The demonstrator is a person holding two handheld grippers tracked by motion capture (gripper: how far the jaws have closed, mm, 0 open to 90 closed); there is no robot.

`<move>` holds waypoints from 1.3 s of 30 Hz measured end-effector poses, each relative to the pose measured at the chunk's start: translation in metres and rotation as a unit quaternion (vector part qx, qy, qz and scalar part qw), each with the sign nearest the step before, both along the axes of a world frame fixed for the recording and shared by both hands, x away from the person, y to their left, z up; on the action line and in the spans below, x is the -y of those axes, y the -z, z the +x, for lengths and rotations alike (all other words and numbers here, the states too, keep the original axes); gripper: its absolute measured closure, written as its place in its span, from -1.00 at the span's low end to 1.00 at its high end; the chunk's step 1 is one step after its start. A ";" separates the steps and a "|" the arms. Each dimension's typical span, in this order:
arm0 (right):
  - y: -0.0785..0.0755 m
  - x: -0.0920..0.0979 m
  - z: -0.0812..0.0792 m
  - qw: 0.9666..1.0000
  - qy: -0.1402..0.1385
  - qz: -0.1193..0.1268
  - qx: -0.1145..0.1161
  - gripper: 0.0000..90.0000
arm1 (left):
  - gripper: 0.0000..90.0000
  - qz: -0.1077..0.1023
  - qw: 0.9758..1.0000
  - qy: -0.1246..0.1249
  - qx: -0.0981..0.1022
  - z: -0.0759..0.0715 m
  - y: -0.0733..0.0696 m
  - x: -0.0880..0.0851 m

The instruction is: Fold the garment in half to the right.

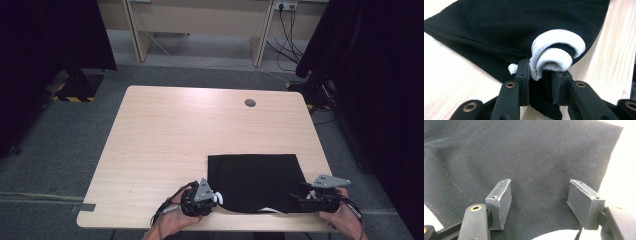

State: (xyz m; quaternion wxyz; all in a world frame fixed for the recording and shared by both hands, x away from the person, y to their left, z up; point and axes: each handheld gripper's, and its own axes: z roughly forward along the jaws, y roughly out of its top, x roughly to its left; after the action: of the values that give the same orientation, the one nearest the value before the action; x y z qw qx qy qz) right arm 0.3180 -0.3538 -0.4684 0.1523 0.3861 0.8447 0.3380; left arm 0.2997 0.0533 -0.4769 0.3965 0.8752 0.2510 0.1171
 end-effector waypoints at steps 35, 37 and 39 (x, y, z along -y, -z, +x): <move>-0.037 -0.196 0.099 0.990 -0.128 0.047 0.035 -0.23 | 0.54 -0.009 1.000 -0.004 -0.002 -0.001 0.002 0.002; -0.034 -0.207 0.106 0.990 -0.132 0.040 0.028 -0.20 | 0.54 -0.012 1.000 0.000 0.001 -0.002 0.002 0.003; -0.032 -0.217 0.112 0.989 -0.144 0.033 0.023 -0.18 | 0.54 -0.008 1.000 -0.006 0.002 -0.002 0.002 0.002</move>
State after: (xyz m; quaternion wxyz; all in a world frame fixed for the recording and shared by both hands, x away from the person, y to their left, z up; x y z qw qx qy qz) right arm 0.4302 -0.1364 -0.4368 0.1086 0.2578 0.8762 0.3924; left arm 0.2981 0.0512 -0.4787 0.4033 0.8703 0.2564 0.1195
